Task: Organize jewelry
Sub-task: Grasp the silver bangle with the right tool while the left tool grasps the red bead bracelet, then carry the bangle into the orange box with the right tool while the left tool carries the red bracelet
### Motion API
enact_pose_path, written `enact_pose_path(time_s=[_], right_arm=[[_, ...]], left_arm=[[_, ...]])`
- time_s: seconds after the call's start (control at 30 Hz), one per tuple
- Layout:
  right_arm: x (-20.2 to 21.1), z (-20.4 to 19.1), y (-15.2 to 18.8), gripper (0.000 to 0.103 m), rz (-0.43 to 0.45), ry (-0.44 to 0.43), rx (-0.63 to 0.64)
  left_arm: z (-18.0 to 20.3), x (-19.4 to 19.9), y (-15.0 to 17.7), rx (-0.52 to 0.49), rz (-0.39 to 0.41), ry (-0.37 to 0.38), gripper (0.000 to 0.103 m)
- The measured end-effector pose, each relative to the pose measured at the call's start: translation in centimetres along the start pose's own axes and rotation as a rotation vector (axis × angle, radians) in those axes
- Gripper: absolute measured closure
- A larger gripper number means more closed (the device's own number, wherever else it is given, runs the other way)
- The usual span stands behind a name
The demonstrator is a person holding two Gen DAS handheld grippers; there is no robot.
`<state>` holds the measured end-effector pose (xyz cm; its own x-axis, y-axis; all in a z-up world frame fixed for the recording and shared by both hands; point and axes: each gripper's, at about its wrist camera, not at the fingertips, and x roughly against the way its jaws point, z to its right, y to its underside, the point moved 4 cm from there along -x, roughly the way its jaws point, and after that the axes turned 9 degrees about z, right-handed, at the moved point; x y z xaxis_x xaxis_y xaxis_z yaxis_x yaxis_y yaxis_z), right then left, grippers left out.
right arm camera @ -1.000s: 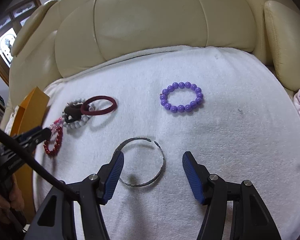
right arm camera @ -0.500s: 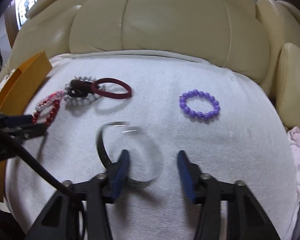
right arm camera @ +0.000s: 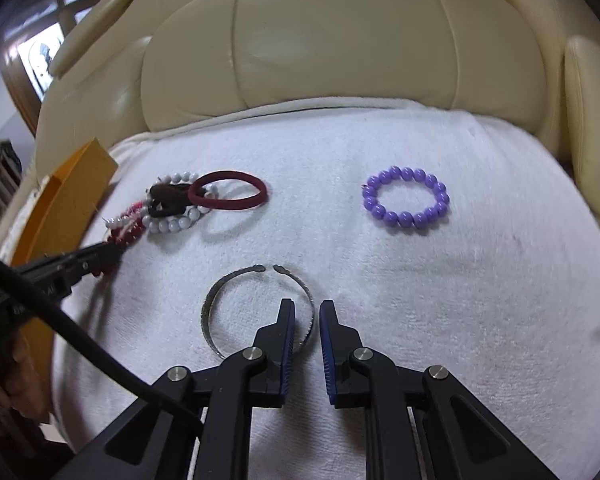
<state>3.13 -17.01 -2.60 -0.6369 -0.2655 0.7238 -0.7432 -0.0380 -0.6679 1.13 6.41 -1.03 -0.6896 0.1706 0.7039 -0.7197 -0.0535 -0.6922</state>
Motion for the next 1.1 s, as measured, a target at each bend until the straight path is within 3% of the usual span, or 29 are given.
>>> enact_pose_path(time_s=[0.27,0.33,0.4,0.43,0.47,0.53,0.6,0.63,0.73,0.83,0.97,1.1], right_arm=[[1.0,1.0,0.1,0.088,0.003,-0.002,-0.016],[1.0,1.2,0.0,0.083,-0.016,0.000,-0.024],[0.6,0.7,-0.2,0.063,-0.034,-0.036,-0.042],[0.8,0.3,-0.3,0.040,-0.027,-0.057,-0.041],[0.9,-0.2,-0.3,0.025,-0.008,-0.051,-0.025],[1.1,-1.5,-0.2,0.024,0.027,-0.021,0.062],[0.4,-2.7,0.4,0.025,0.005,-0.010,0.141],[-0.2,-3.3,0.9,0.037,-0.010,0.001,0.175],[0.0,-4.4,0.8,0.040,0.042,0.043,0.224],[0.7,-4.7,0.2,0.040,0.066,0.050,0.194],[4.0,-7.2,-1.6,0.040,0.187,-0.044,0.197],[5.7,-12.5,-4.4,0.040,0.231,-0.197,0.203]], left_arm=[[1.7,2.8,-0.8,-0.030,0.063,0.105,0.094],[2.0,3.4,-0.9,-0.040,0.074,0.119,0.094],[2.0,3.9,-0.9,-0.046,0.084,0.131,0.094],[1.9,4.2,-1.0,-0.046,0.089,0.137,0.094],[1.9,4.6,-1.1,-0.046,0.095,0.146,0.094],[1.9,5.4,-1.3,-0.044,0.108,0.158,0.094],[1.7,6.4,-1.5,-0.038,0.128,0.175,0.094],[1.6,6.8,-1.6,-0.033,0.135,0.183,0.094],[0.8,8.9,-2.3,-0.008,0.180,0.201,0.094],[-0.5,12.0,-3.0,0.017,0.258,0.204,0.094],[-2.9,16.5,-3.7,0.042,0.363,0.154,0.094],[-7.6,19.2,-3.2,0.093,0.410,-0.018,0.094]])
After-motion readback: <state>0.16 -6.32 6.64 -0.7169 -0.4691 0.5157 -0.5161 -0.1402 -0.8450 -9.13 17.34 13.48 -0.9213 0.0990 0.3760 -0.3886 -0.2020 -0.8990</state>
